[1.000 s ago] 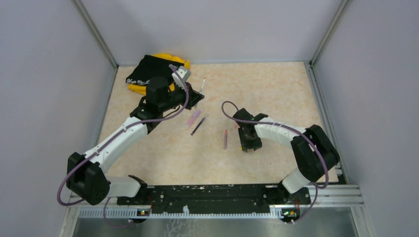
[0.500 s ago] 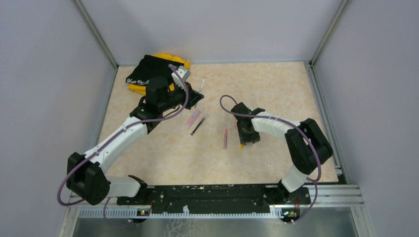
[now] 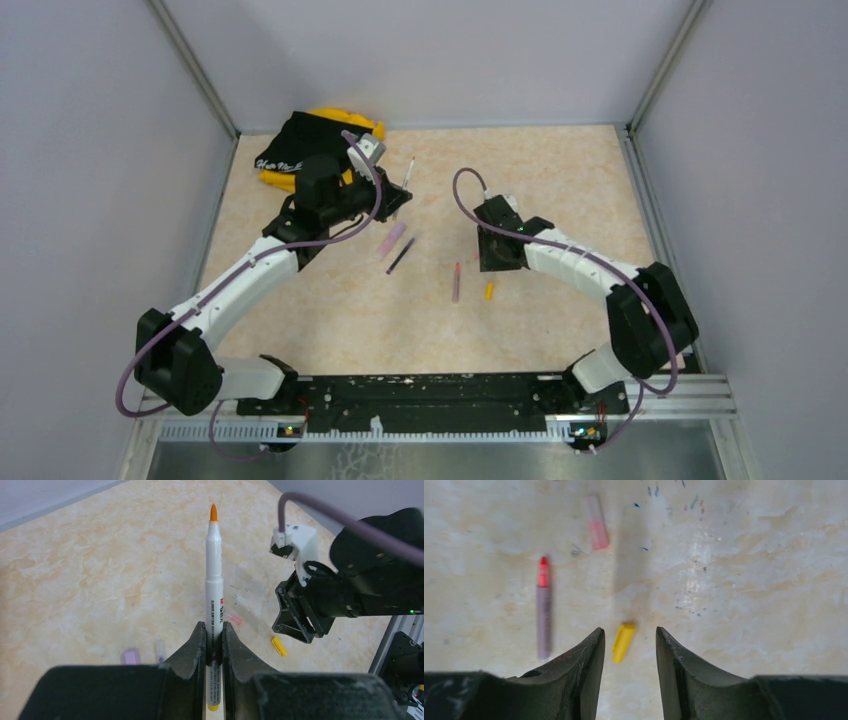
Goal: Insert the pens into the pen caps
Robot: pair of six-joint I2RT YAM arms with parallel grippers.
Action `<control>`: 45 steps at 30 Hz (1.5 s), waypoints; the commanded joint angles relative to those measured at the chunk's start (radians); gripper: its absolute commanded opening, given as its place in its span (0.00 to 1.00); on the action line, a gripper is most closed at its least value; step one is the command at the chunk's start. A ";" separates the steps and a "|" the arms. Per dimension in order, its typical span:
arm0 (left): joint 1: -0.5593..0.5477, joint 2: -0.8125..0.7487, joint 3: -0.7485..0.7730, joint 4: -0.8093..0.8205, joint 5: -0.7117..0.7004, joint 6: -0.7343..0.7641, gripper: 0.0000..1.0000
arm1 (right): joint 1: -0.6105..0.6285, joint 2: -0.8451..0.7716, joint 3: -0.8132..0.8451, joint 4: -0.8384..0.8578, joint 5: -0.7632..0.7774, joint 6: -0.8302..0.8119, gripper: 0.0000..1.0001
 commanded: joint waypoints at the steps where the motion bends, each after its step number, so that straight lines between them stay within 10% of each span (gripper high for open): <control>1: 0.011 -0.021 0.014 0.004 0.009 0.012 0.00 | -0.008 -0.078 -0.034 0.116 -0.121 0.108 0.41; 45: 0.016 -0.040 0.012 0.004 0.006 0.014 0.01 | -0.007 0.109 -0.071 0.044 -0.079 0.192 0.26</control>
